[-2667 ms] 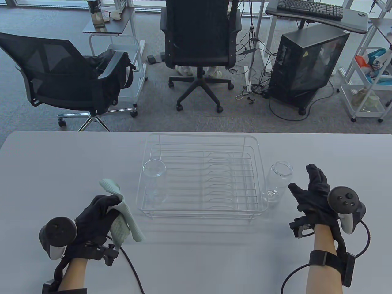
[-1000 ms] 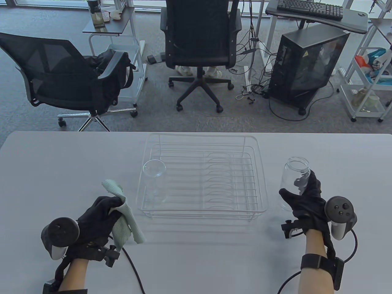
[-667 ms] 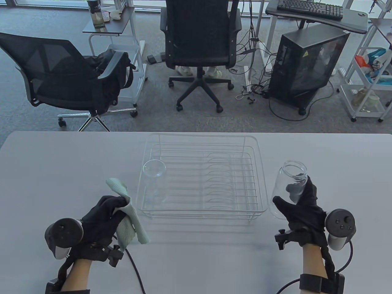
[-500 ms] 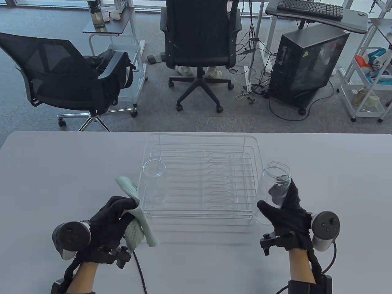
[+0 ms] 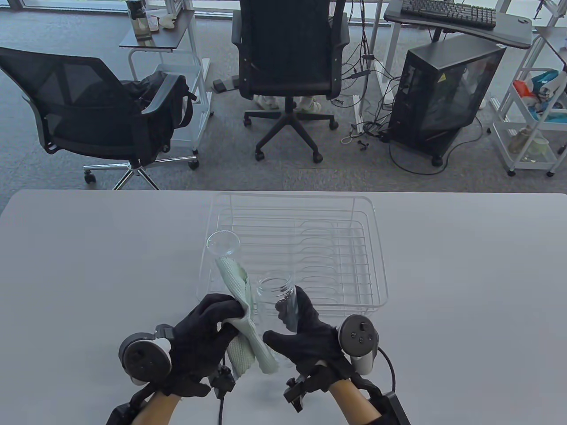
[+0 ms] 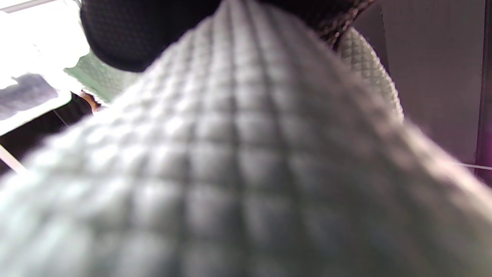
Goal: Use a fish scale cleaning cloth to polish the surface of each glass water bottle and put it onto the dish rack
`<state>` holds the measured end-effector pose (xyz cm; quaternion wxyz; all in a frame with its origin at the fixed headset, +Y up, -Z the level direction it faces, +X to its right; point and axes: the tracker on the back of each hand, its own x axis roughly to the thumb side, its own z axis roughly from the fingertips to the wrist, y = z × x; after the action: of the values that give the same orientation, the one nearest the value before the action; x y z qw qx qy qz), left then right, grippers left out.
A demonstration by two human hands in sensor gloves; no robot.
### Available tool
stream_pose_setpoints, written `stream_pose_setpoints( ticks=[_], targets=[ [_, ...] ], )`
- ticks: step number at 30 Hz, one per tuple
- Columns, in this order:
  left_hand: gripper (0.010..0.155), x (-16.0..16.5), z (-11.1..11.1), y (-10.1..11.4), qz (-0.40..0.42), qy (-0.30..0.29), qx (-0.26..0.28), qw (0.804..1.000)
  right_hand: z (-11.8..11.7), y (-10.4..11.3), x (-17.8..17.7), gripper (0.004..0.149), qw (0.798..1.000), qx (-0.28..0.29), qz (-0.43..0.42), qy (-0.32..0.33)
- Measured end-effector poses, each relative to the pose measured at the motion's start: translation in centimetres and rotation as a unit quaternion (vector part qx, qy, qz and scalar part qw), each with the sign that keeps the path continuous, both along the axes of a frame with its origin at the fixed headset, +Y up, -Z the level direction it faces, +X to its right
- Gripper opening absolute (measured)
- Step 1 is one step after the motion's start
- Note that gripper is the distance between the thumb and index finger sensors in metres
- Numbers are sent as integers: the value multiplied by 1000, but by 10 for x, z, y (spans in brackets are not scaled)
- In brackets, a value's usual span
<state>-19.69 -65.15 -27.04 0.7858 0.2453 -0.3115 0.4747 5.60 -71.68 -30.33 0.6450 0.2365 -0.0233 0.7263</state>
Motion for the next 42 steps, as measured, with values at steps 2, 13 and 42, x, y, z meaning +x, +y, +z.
stream_pose_setpoints(
  ticks=[2,13,42],
  targets=[
    [40,4,0,-1,0,7,3,1000,1,-1,-4,104,1000,-7,-5,17],
    [41,10,-7,-8,9,22,-11,1000,1,-3,-6,98,992,-34,-61,106],
    [41,29,5,-25,12,1,-35,999,-6,-1,14,88,969,-89,-126,195]
  ],
)
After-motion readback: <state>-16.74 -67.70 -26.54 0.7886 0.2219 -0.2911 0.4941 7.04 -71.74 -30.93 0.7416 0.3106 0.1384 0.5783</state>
